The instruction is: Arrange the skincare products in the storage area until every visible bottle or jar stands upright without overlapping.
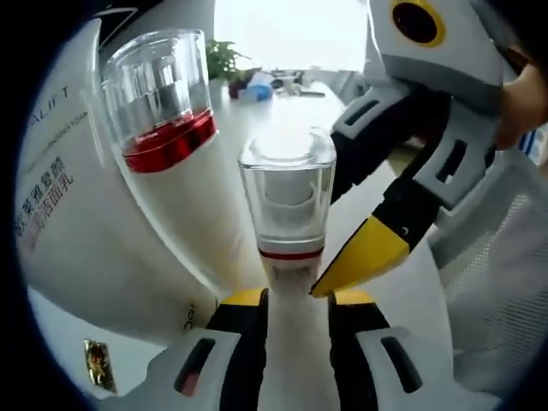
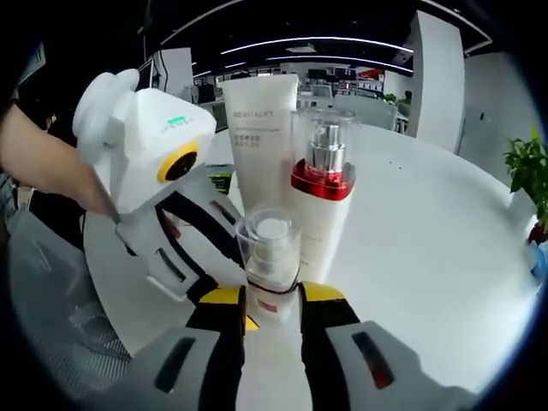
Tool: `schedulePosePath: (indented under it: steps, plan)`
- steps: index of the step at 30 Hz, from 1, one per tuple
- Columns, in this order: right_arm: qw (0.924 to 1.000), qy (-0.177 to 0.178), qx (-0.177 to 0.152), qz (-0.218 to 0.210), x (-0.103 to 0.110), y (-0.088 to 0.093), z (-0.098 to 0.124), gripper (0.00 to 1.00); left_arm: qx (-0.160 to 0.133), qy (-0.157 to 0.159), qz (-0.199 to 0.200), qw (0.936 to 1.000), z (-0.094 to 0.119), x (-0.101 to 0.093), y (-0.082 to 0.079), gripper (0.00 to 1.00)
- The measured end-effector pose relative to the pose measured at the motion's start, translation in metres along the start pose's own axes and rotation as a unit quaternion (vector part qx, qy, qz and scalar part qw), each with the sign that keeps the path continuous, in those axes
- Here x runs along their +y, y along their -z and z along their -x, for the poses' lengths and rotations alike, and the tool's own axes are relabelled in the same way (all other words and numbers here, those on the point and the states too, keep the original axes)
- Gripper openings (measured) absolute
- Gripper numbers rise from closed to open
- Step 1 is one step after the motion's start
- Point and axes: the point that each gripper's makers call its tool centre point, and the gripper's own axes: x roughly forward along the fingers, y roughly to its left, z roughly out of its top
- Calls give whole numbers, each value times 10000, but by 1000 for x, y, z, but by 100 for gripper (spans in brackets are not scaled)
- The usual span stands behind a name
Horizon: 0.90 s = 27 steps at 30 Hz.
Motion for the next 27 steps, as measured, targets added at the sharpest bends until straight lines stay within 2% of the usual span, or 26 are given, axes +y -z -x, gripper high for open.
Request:
schedulePosePath:
  steps: [2,10,22,27]
  plan:
    - [9999,58,17,-98,-1,1,1,24,-5,-54,-107,9999,-1,3,-1,17]
    - [9975,195,60,-675,-2,4,4,26,-63,11,-251,9997,-3,3,-4,17]
    - [9960,223,81,-858,-1,8,5,26,-85,139,-280,9995,-2,1,-4,17]
    - [9961,248,95,-838,-3,8,7,27,-103,138,-223,9996,0,-1,-5,25]
